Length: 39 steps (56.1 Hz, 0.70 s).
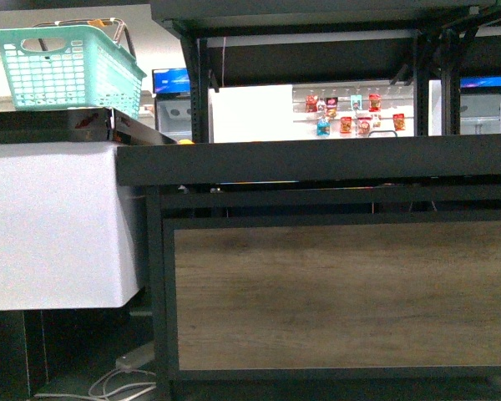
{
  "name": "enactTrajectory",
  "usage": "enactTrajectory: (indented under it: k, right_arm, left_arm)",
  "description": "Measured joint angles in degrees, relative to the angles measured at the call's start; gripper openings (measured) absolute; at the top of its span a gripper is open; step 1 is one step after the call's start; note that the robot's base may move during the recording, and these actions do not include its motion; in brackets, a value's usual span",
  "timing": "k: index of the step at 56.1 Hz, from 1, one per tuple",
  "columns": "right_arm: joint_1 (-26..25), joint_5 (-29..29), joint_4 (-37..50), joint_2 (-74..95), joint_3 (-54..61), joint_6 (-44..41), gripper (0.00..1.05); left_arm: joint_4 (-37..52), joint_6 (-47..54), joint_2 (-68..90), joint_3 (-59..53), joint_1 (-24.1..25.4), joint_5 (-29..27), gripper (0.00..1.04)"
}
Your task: Pick lemon from shelf
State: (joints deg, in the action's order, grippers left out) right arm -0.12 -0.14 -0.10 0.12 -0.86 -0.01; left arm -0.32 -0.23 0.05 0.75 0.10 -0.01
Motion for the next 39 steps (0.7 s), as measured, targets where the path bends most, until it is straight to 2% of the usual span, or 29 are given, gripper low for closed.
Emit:
enactTrajectory:
  k: [39]
  right_arm:
    - [0.00, -0.02, 0.00, 0.00, 0.00, 0.00, 0.97]
  left_arm:
    - [0.00, 0.00, 0.00, 0.00, 0.00, 0.00, 0.97]
